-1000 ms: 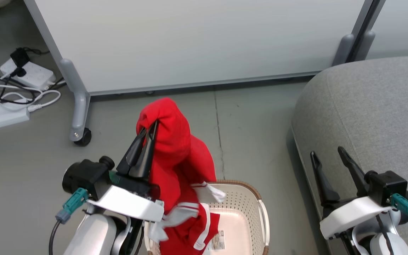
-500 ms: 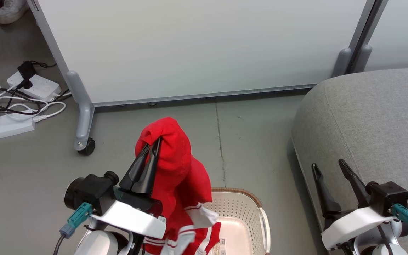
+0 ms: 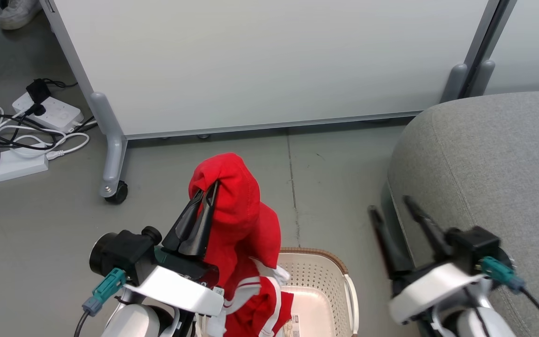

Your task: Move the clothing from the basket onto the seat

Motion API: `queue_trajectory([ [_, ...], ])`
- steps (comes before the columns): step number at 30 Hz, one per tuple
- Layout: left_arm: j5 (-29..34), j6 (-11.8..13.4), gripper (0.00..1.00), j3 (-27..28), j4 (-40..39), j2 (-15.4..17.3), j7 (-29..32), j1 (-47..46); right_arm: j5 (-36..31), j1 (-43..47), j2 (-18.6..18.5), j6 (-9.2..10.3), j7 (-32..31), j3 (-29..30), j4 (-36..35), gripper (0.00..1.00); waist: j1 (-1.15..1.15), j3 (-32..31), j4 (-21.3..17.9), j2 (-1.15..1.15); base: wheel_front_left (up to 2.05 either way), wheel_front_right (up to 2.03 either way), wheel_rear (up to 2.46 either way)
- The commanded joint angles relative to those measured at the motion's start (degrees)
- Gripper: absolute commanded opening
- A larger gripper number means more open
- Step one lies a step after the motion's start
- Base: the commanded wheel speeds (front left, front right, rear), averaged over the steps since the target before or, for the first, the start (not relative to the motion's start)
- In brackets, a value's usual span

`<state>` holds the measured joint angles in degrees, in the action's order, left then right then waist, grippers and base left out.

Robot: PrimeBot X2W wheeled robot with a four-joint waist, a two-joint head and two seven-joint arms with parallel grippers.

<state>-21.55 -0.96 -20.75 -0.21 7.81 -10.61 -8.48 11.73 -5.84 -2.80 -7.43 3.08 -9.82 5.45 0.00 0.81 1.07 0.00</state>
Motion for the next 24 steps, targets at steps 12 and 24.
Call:
queue_trajectory([
  [12,0.07,-1.64,0.0,-2.91,-0.38,-0.45,0.11,-2.68,9.43,-12.11,-0.27,-0.12,1.45,-23.78,7.23,1.0,0.0,1.23,2.3,0.0,0.0,0.0,0.0],
  [24,0.06,-2.57,0.0,-5.38,0.06,-0.83,-0.15,-3.63,18.23,-23.2,-0.29,-0.12,6.14,-38.26,20.17,0.34,0.0,1.67,4.01,0.0,0.0,0.0,0.0],
])
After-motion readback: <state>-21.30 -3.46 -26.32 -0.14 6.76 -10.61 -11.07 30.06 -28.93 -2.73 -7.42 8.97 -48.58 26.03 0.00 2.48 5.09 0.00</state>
